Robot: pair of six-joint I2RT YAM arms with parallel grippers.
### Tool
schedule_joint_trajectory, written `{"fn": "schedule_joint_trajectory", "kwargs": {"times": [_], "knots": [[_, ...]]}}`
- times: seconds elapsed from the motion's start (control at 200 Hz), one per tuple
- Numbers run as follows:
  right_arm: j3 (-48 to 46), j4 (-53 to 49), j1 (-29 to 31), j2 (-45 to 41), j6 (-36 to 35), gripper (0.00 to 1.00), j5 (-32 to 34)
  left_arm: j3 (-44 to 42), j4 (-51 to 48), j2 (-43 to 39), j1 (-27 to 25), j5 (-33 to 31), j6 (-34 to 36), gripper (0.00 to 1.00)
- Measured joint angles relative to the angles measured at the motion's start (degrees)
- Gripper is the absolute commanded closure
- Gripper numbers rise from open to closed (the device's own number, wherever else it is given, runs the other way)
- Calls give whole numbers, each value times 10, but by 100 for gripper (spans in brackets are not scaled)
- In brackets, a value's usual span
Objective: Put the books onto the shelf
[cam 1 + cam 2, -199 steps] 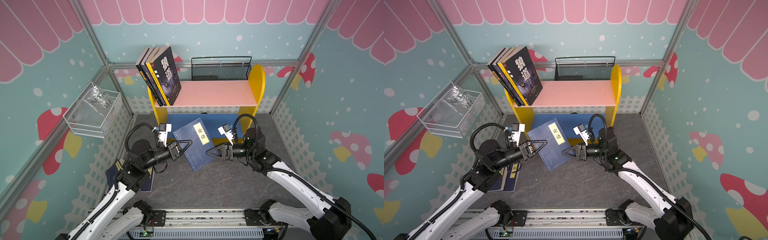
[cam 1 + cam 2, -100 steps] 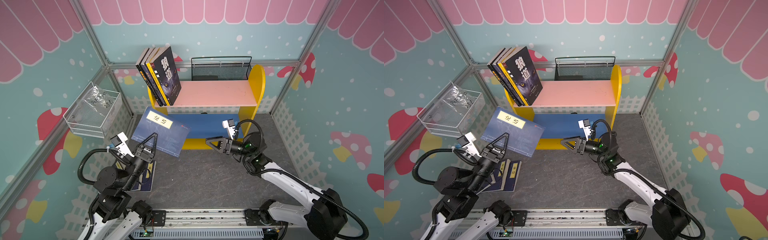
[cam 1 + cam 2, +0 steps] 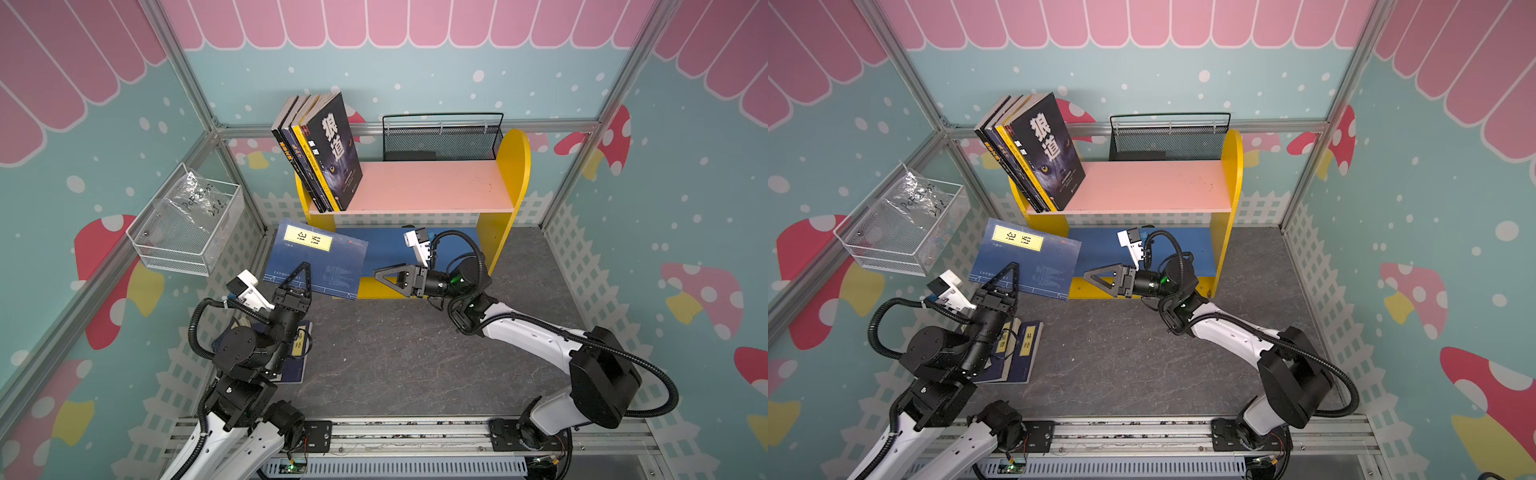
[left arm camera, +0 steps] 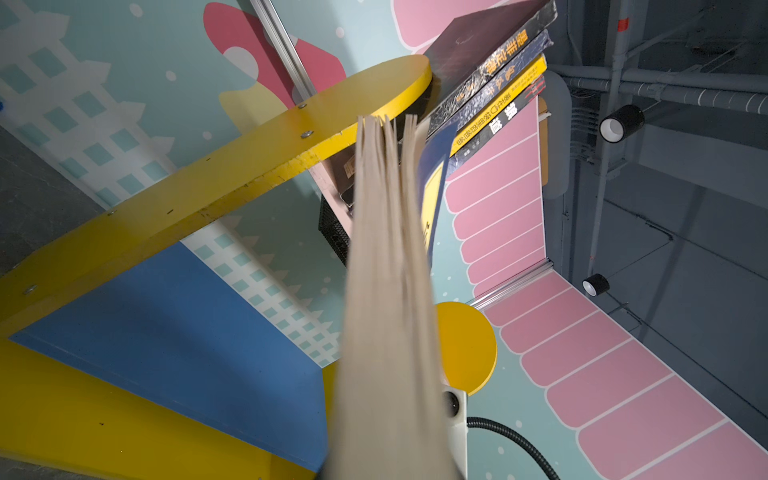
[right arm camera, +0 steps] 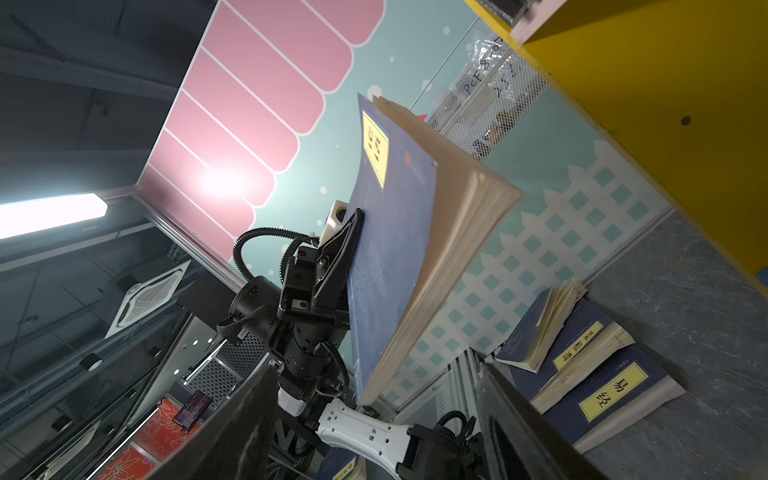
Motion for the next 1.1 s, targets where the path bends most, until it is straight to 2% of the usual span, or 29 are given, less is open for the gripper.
{"fn": "schedule_joint_trajectory", "kwargs": {"times": [0.185, 0.36, 0.535, 0.77, 0.841, 0.876, 0.941, 1.076, 1.101], "knots": [[23, 0, 14, 40, 17, 24, 10, 0, 10, 9, 0, -1, -12, 100], [53, 7, 24, 58, 29, 31, 19, -2, 10, 16, 0, 1, -23, 100], [71, 38, 30, 76, 48, 54, 31, -5, 14, 16, 0, 1, -35, 100], [74, 75, 44, 113, 83, 80, 36, -11, 13, 16, 0, -1, -39, 99], [74, 89, 44, 115, 92, 85, 37, -13, 11, 16, 0, -4, -39, 87], [73, 95, 44, 116, 97, 87, 38, -13, 11, 17, 0, -3, -38, 77], [73, 101, 44, 116, 103, 89, 38, -13, 9, 15, 0, -2, -38, 53], [55, 105, 42, 116, 110, 93, 45, -12, -19, -3, 0, -5, -32, 20], [48, 107, 41, 116, 112, 93, 47, -11, -31, -10, 0, -6, -30, 9]]}}
